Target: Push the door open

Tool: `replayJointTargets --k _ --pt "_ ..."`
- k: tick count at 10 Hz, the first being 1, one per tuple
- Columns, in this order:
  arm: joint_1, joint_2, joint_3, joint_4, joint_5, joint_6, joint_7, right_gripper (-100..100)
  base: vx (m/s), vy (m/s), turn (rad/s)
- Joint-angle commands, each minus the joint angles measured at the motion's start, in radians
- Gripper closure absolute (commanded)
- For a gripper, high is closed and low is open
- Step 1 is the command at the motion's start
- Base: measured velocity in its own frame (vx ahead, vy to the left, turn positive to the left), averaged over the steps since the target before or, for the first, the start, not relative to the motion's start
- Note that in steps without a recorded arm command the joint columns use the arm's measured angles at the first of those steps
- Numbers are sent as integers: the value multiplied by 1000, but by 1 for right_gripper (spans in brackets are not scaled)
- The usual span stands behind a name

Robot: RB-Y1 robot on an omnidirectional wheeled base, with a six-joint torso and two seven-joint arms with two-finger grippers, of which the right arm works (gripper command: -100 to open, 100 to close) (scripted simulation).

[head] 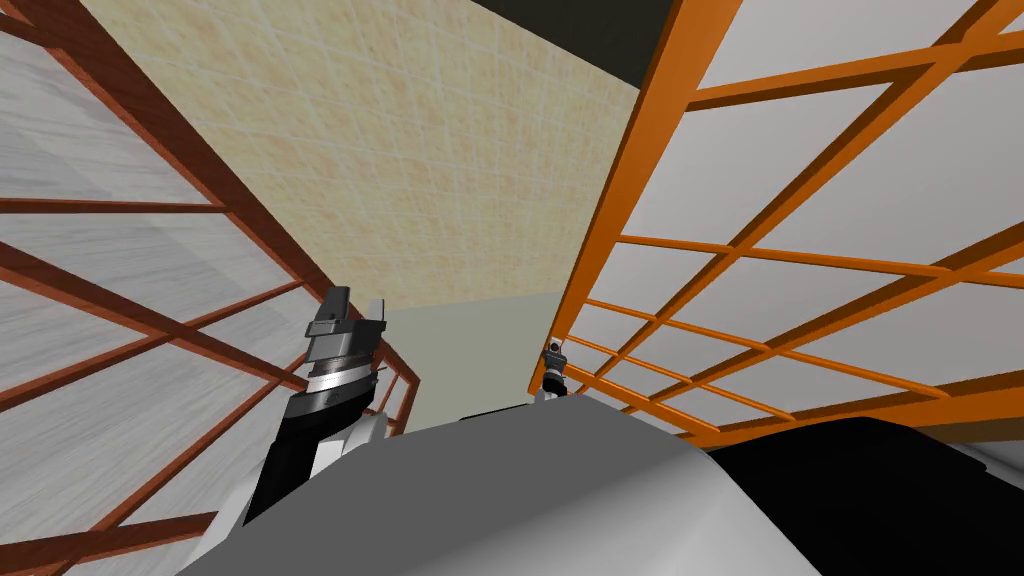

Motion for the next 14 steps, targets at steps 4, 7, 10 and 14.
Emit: replayJointTargets --k 4,7,10,14 --pt "-6 6 -60 -5 -37 -19 13 100 214 -1 -72" --pt "-6 -6 -78 -1 -51 -19 15 100 137 -18 -39" --pt "-7 -20 -106 0 -72 -25 21 100 202 -16 -62" --pt "-8 -23 -148 1 -103 -34 30 100 211 -43 -55"
